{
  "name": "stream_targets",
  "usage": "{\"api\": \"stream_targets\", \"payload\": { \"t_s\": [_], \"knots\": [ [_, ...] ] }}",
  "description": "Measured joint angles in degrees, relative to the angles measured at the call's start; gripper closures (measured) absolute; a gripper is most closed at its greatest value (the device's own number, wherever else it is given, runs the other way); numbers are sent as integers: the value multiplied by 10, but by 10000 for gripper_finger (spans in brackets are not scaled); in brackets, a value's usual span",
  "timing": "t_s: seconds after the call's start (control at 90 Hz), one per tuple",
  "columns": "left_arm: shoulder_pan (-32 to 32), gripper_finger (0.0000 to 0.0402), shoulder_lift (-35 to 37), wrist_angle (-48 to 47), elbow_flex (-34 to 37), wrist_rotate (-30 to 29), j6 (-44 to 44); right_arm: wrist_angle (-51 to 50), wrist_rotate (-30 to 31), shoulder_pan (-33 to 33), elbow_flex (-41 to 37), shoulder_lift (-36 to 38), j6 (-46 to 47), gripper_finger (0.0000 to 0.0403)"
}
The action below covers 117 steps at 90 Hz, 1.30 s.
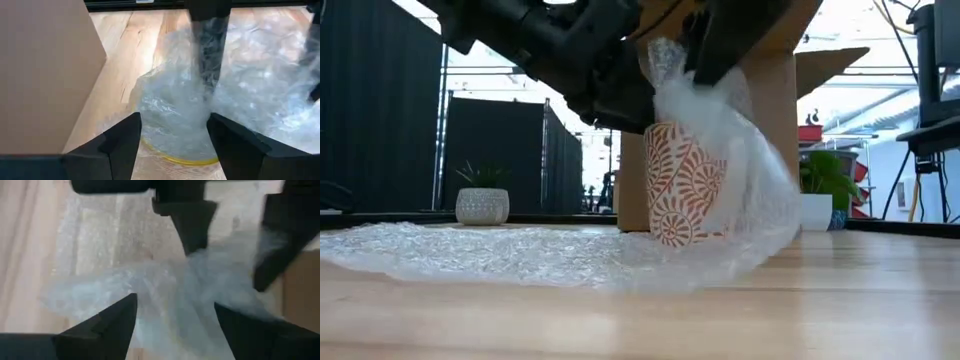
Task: Wrap mug
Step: Wrap the orange patterned mug with bubble wrap
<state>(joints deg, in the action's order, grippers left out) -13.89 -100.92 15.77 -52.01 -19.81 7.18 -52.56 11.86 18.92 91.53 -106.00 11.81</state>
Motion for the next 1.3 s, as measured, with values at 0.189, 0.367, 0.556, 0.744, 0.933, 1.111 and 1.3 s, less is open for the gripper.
{"api": "stream_targets", "payload": {
  "t_s": [0.189,0.367,0.556,0.744,0.933,1.111,1.3],
  "knots": [
    [0,180,0,0,0,0,0,14,2,0,28,1,-3,152],
    [0,180,-1,1,0,0,0,35,1,4,9,-17,-3,152],
    [0,180,-1,1,1,0,-1,69,-3,3,-49,-38,15,152],
    [0,180,-1,7,2,0,0,131,-21,-3,-92,-54,27,152],
    [-2,180,-1,6,2,0,-7,165,-37,-7,-110,-75,18,152],
    [0,180,-1,8,1,0,2,153,-51,-7,-112,-44,24,152],
    [-1,180,-1,8,1,-1,2,105,-52,-6,-89,25,25,152]
  ]
}}
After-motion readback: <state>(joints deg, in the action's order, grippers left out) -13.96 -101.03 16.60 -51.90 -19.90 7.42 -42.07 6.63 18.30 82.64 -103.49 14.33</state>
